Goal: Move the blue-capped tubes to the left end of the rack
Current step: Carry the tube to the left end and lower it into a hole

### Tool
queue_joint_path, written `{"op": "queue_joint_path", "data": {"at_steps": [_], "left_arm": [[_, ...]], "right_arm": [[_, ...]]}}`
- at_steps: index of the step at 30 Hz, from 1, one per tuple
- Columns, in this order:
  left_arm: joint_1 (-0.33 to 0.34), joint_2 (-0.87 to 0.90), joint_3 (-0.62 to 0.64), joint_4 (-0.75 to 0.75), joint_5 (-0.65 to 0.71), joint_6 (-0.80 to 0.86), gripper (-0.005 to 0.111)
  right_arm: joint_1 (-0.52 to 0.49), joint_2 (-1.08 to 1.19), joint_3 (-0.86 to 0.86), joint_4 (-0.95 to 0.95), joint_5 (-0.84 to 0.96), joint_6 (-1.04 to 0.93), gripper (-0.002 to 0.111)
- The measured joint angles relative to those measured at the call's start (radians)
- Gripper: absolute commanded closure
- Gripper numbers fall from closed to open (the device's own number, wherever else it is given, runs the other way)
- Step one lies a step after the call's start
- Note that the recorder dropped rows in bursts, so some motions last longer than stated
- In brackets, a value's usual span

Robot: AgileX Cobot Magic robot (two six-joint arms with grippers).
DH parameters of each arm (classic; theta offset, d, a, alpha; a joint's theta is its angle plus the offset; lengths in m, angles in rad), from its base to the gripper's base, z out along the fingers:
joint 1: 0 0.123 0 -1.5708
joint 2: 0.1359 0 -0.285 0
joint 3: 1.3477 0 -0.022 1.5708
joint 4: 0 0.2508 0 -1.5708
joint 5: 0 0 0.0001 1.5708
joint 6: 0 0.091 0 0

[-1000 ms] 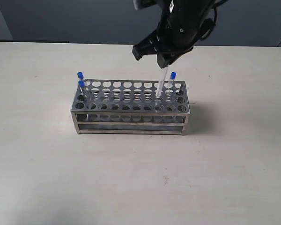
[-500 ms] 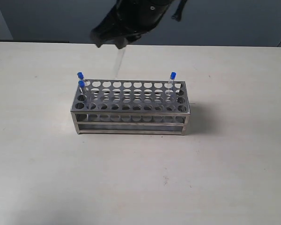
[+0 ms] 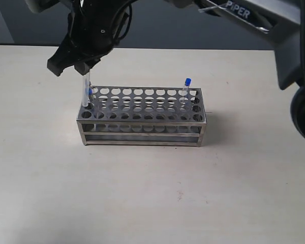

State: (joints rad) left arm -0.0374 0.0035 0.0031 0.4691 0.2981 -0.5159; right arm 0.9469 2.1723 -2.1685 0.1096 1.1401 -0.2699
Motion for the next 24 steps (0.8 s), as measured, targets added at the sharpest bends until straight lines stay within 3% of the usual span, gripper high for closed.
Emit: {"op": "queue_joint_path", "data": {"at_steps": [24], "left_arm": [[0.0, 0.0, 0.0, 0.0, 0.0, 0.0, 0.106]], "right_arm": [[0.003, 0.062, -0.048, -0.048, -0.018, -0.008, 0.109]]}}
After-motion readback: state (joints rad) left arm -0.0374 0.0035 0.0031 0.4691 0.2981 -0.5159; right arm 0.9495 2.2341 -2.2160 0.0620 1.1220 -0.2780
